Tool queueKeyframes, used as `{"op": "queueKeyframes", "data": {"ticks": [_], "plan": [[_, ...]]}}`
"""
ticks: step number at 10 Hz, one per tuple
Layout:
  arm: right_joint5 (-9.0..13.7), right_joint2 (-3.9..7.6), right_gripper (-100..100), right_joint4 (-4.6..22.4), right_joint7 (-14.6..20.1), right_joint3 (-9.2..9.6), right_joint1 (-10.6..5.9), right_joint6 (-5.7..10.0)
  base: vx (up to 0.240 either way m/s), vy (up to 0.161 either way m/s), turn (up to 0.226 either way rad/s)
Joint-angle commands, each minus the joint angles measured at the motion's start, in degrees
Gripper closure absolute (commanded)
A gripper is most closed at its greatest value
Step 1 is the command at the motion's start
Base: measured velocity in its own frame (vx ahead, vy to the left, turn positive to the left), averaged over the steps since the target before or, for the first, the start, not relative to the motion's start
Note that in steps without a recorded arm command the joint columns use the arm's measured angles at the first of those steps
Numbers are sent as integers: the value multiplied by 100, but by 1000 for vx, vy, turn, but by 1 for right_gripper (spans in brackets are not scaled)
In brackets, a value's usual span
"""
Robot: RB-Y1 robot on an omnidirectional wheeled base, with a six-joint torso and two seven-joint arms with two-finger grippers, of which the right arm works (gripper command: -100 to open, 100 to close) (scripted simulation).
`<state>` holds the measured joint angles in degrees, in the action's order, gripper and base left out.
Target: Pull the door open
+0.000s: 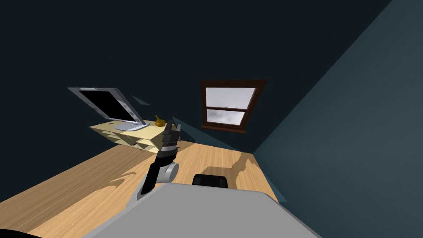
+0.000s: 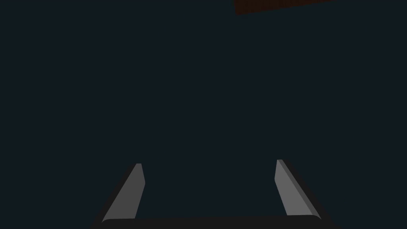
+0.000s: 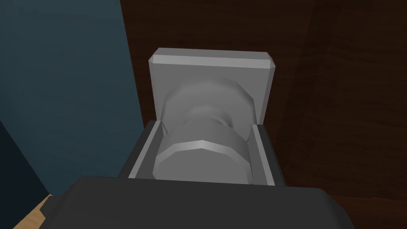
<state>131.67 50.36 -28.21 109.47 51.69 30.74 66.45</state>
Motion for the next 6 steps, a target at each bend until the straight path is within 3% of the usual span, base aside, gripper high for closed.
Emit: {"op": "queueKeyframes", "data": {"ticks": [1,2,4,5,6], "plan": [[-16,58,100,-184,-45,12,51,97,-93,154,29],[-133,84,100,-215,21,84,39,185,-133,158,47],[-133,84,100,-215,21,84,39,185,-80,93,26],[-277,115,100,-253,102,174,24,294,-123,157,52],[-277,115,100,-253,102,174,24,294,-145,155,43]]}}
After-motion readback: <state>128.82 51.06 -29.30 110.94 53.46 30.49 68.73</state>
